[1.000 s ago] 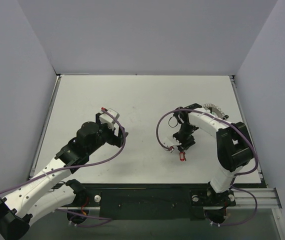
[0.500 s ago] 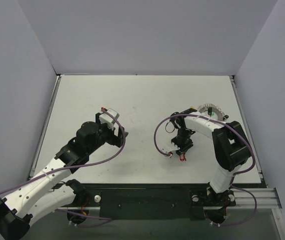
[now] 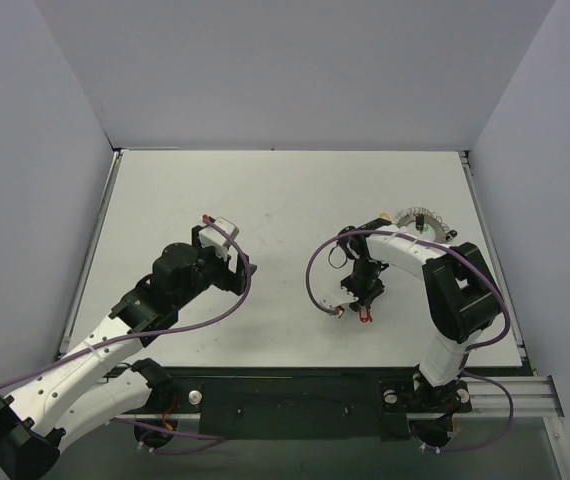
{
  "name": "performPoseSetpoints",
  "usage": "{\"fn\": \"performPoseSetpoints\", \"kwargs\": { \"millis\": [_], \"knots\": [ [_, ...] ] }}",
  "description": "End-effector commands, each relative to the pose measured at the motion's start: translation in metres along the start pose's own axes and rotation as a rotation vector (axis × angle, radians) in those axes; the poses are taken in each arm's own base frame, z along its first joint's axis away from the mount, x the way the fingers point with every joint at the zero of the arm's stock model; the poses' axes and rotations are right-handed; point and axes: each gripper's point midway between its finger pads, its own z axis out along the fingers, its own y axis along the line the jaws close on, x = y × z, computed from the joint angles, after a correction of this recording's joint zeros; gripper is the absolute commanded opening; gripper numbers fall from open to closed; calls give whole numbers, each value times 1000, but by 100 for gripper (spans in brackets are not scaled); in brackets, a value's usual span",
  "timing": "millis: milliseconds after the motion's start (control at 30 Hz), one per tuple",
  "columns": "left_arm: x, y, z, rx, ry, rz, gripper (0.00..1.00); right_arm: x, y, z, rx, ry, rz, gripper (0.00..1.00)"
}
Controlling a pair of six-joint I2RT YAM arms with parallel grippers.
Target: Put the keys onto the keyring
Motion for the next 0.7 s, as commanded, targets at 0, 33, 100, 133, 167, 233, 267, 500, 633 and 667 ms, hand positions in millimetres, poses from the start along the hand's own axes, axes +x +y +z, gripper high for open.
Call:
{"fn": "performPoseSetpoints", "kwargs": {
  "millis": [0,33,100,133,167,233,267,500,633,667],
  "knots": [
    [-13,-1,-1,9,-51,3,89,-4,17,0,-55,6,0,18],
    [-14,-1,-1,11,-53,3,89,-4,18,0,-58,6,2,18],
    [-14,-1,-1,9,-53,3,89,-4,18,-1,-56,8,2,16],
    [-14,-1,-1,11,-53,3,89,-5,17,-1,-56,8,2,14],
    [-14,-1,-1,12,-54,2,89,-5,17,-1,-57,10,2,14],
    [-15,-1,-1,11,-56,2,89,-5,18,0,-60,13,-1,11],
    [-14,-1,-2,12,-54,2,89,-6,19,0,-61,12,-2,9],
    [-13,-1,-1,12,-52,2,89,-9,20,-5,-44,0,16,0],
    [-13,-2,-2,16,-55,2,89,-14,21,-24,37,-26,116,0],
    [-14,-4,-2,25,-59,2,89,-21,20,-28,60,-72,152,0]
  ]
}}
